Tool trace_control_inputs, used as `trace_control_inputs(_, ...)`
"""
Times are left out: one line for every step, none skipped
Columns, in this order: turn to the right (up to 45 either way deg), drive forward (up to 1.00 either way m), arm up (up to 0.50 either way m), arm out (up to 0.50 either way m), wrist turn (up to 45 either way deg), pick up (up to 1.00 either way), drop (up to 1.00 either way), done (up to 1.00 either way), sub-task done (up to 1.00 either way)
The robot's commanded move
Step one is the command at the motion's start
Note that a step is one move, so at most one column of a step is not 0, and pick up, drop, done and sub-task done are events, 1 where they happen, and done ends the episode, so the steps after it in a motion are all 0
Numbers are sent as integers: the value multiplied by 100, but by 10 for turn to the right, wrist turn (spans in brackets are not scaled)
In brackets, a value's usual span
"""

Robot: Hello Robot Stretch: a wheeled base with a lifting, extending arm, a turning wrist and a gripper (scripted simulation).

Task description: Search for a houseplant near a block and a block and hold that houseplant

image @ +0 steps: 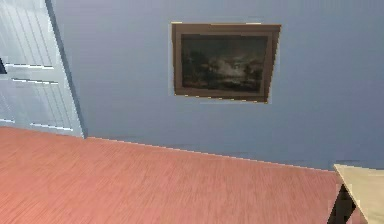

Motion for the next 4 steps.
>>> trace_control_inputs(0, 0, 0, 0, 300, 0, 0, 0, 0)
trace_control_inputs(0, 0, -30, 0, 0, 0, 0, 0, 0)
trace_control_inputs(0, 0, 0, 0, 0, 100, 0, 0, 0)
trace_control_inputs(0, 0, 10, 0, 0, 0, 0, 0, 0)
